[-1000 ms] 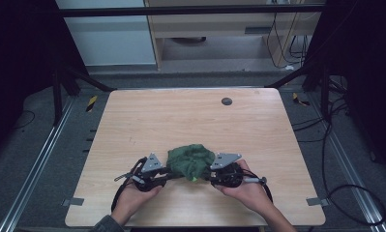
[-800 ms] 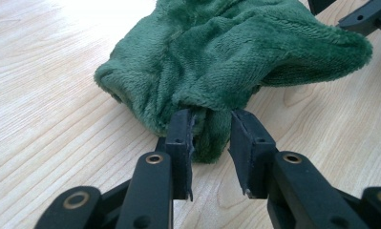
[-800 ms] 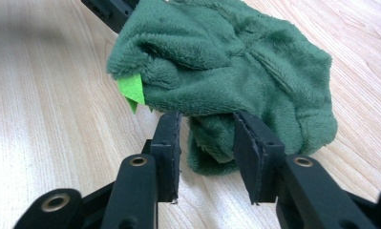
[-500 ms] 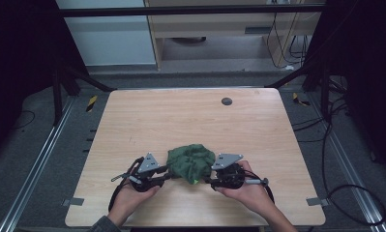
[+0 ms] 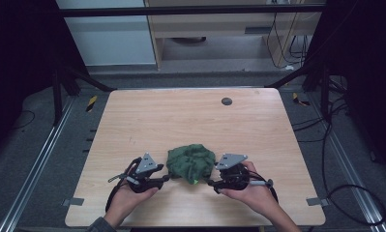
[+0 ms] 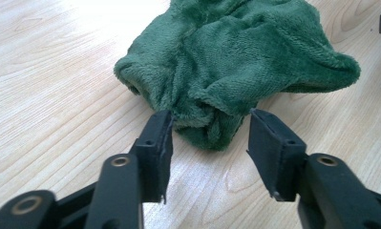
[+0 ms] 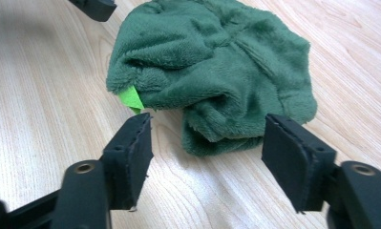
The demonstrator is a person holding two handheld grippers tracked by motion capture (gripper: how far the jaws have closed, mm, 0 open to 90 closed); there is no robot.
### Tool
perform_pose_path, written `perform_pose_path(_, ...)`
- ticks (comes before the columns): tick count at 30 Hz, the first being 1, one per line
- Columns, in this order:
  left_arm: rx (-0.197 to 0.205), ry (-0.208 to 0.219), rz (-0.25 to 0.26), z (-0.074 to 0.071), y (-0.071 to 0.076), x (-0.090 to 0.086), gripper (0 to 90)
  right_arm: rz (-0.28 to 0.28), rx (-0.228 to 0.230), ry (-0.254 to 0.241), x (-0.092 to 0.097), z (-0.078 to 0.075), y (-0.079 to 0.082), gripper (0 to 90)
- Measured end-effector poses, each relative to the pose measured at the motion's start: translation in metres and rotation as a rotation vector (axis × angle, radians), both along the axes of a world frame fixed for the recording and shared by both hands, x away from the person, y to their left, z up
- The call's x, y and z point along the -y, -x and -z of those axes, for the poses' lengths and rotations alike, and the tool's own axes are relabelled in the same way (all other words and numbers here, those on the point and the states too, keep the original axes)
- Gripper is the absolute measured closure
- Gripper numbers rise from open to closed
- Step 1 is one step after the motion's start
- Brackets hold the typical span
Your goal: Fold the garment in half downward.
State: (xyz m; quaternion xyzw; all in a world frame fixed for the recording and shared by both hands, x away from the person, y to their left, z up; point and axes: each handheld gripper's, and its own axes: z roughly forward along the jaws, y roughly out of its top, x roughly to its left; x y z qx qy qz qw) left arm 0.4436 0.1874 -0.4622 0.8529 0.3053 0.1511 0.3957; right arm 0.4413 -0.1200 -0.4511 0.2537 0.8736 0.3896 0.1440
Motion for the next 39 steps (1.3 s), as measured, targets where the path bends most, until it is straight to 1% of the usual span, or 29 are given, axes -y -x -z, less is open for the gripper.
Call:
perform_pose_path(6, 0.000, -0.014, 0.002, -0.003, 0.001, 0.002, 41.6, 0.009, -0.004, 0.001, 0.002, -0.001, 0.000, 25.7)
perform_pose_path(8, -0.008, -0.011, -0.005, -0.003, 0.001, 0.002, 35.3, 0.014, -0.004, -0.002, 0.004, -0.002, -0.001, 22.0)
perform_pose_path(9, -0.011, -0.011, -0.010, -0.004, 0.001, 0.001, 32.1, 0.019, -0.013, 0.000, 0.005, -0.002, -0.001, 19.5)
perform_pose_path(11, -0.027, -0.008, -0.020, -0.004, 0.000, 0.001, 24.6, 0.028, -0.014, -0.002, 0.008, -0.002, -0.002, 15.5)
perform_pose_path(12, -0.027, -0.009, -0.026, -0.004, 0.000, 0.000, 21.2, 0.034, -0.014, -0.003, 0.009, -0.002, -0.002, 13.0)
perform_pose_path(13, -0.025, -0.008, -0.034, -0.004, 0.000, 0.000, 19.0, 0.042, -0.023, 0.001, 0.011, -0.003, -0.002, 10.9)
perform_pose_path(14, -0.026, -0.009, -0.039, -0.004, -0.001, -0.002, 16.6, 0.054, -0.032, 0.004, 0.013, -0.003, -0.003, 9.2)
perform_pose_path(17, -0.022, -0.009, -0.059, -0.006, -0.002, -0.008, 12.1, 0.086, -0.009, -0.009, 0.025, -0.004, -0.004, 8.1)
perform_pose_path(19, -0.025, -0.013, -0.067, -0.007, -0.003, -0.013, 9.4, 0.102, -0.007, -0.013, 0.033, -0.005, -0.005, 6.6)
perform_pose_path(21, -0.028, -0.014, -0.071, -0.007, -0.004, -0.021, 8.2, 0.118, -0.006, -0.019, 0.041, -0.005, -0.006, 6.3)
perform_pose_path(23, -0.034, -0.018, -0.082, -0.008, -0.006, -0.030, 7.0, 0.148, -0.006, -0.025, 0.052, -0.004, -0.008, 6.2)
perform_pose_path(25, -0.031, -0.023, -0.087, -0.008, -0.008, -0.038, 6.4, 0.178, -0.016, -0.034, 0.062, -0.003, -0.011, 6.2)
perform_pose_path(26, -0.036, -0.028, -0.091, -0.008, -0.009, -0.042, 6.0, 0.184, -0.017, -0.035, 0.065, -0.002, -0.012, 6.1)
perform_pose_path(27, -0.041, -0.034, -0.097, -0.008, -0.010, -0.046, 6.0, 0.194, -0.022, -0.035, 0.069, 0.000, -0.013, 6.2)
perform_pose_path(29, -0.037, -0.034, -0.114, -0.007, -0.012, -0.054, 6.1, 0.216, -0.033, -0.024, 0.077, 0.003, -0.016, 6.5)
perform_pose_path(31, -0.051, -0.043, -0.133, -0.005, -0.014, -0.063, 6.1, 0.236, -0.046, -0.015, 0.083, 0.006, -0.019, 7.6)
perform_pose_path(33, -0.062, -0.062, -0.143, -0.003, -0.015, -0.069, 6.2, 0.248, -0.055, -0.001, 0.087, 0.007, -0.020, 8.6)
perform_pose_path(34, -0.064, -0.077, -0.151, -0.001, -0.016, -0.073, 6.3, 0.252, -0.056, -0.003, 0.088, 0.008, -0.021, 8.7)
perform_pose_path(37, -0.067, -0.093, -0.165, 0.001, -0.019, -0.081, 6.7, 0.264, -0.066, 0.003, 0.093, 0.011, -0.025, 9.3)
perform_pose_path(38, -0.065, -0.106, -0.167, 0.002, -0.021, -0.085, 6.7, 0.271, -0.066, 0.006, 0.095, 0.011, -0.027, 9.5)
perform_pose_path(39, -0.065, -0.116, -0.171, 0.003, -0.022, -0.087, 6.7, 0.279, -0.076, 0.001, 0.097, 0.013, -0.031, 9.5)
